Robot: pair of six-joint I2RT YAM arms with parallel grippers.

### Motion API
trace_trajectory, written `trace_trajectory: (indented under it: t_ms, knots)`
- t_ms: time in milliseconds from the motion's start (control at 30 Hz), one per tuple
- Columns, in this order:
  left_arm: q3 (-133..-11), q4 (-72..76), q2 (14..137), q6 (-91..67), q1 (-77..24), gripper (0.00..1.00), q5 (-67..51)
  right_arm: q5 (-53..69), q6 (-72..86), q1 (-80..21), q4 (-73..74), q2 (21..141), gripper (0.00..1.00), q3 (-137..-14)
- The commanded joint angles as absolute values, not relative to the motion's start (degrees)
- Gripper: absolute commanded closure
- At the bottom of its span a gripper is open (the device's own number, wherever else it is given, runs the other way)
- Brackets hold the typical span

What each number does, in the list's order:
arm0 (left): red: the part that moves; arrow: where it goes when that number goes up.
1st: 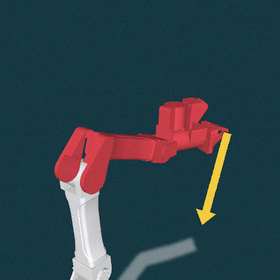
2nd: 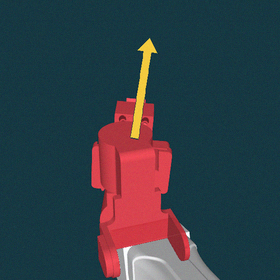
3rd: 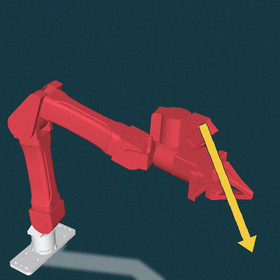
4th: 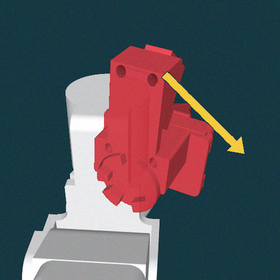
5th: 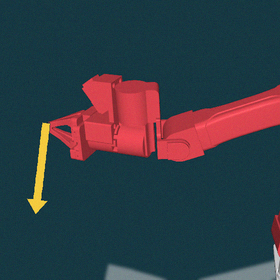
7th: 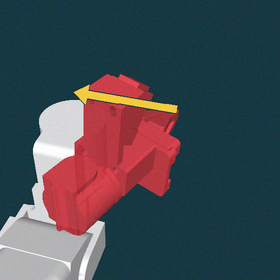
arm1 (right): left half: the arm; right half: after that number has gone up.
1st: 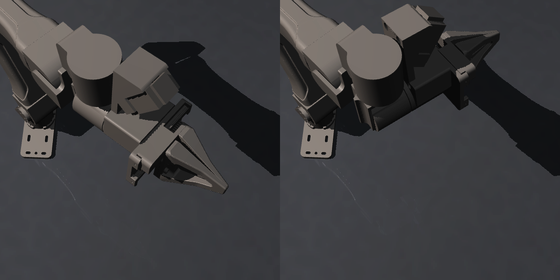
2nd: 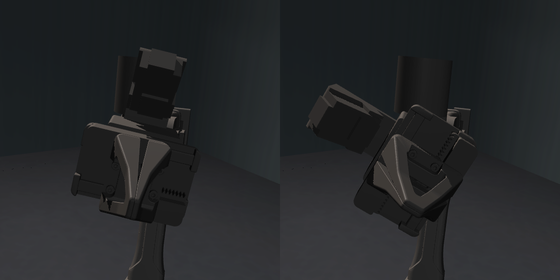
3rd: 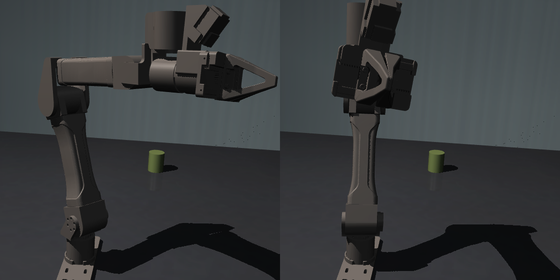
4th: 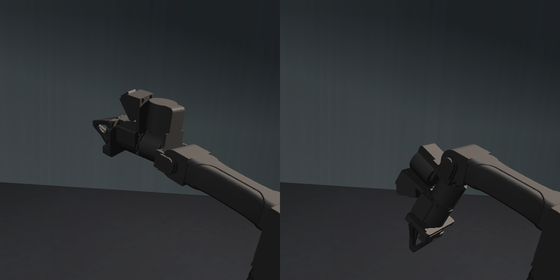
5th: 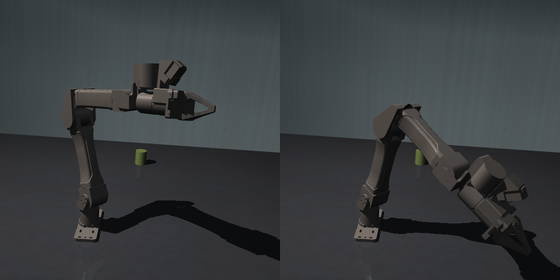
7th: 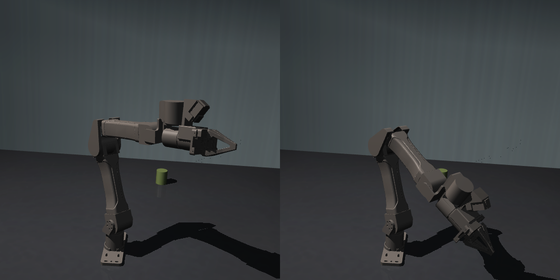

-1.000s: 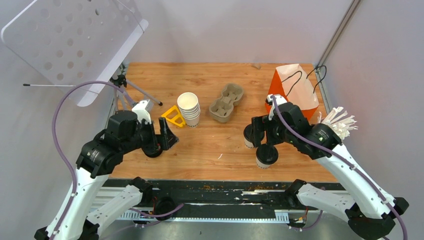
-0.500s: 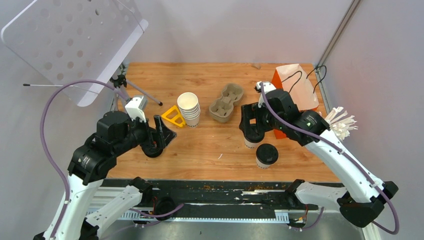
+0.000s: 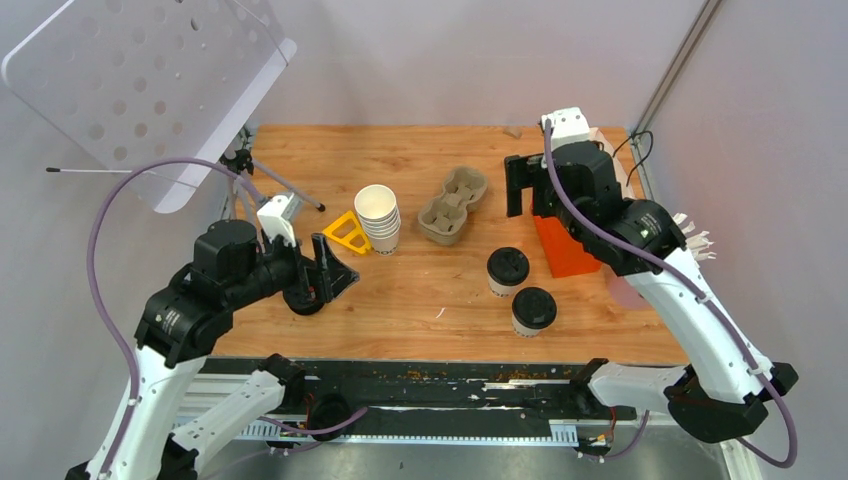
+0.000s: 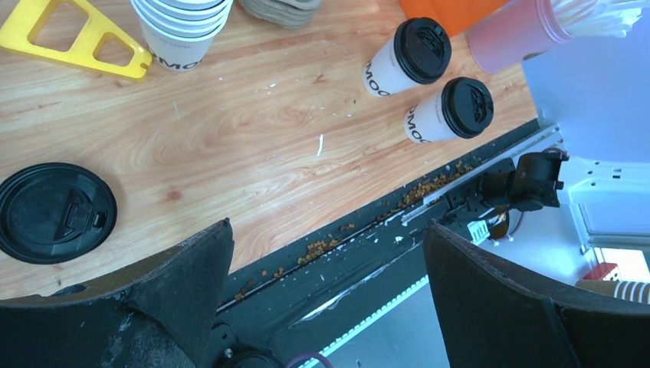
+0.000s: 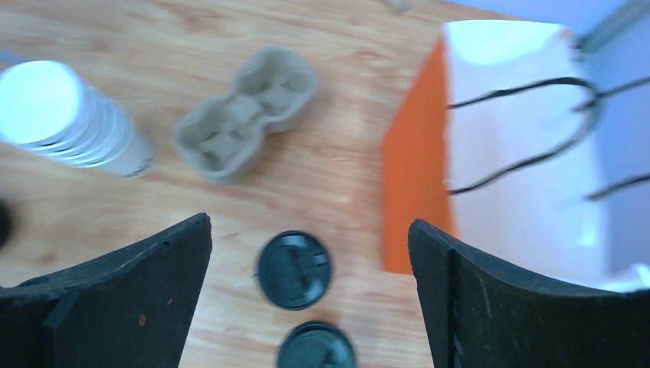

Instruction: Pack the takeout coffee

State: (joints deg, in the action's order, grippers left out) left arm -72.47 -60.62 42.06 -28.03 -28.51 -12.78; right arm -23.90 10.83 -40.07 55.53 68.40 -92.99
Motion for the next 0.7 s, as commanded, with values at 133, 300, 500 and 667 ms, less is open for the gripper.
trace_trajectory:
  t_ms: [133,300,500,667]
  knots:
    - [-72.3,-64.1,40.6,-23.7,-28.7,0.0,-14.3,-27.1,-1.7,-24.6,51.9,70.4,0.0,-90.8]
    - [-72.2,-64.1,41.6,-22.7,-28.7,0.0,-14.8,-20.1,-2.0,-19.2,52.2,75.7,0.0,-93.5]
    - [-73.9,-65.7,44.2,-22.2,-28.7,0.0,-15.5,-13.5,-5.0,-15.8,48.8,78.4,0.0,-92.1]
    - [-73.1,-66.0,43.9,-21.0,-28.7,0.0,-16.3,-9.5,-7.4,-12.7,44.2,80.0,0.01,-89.5]
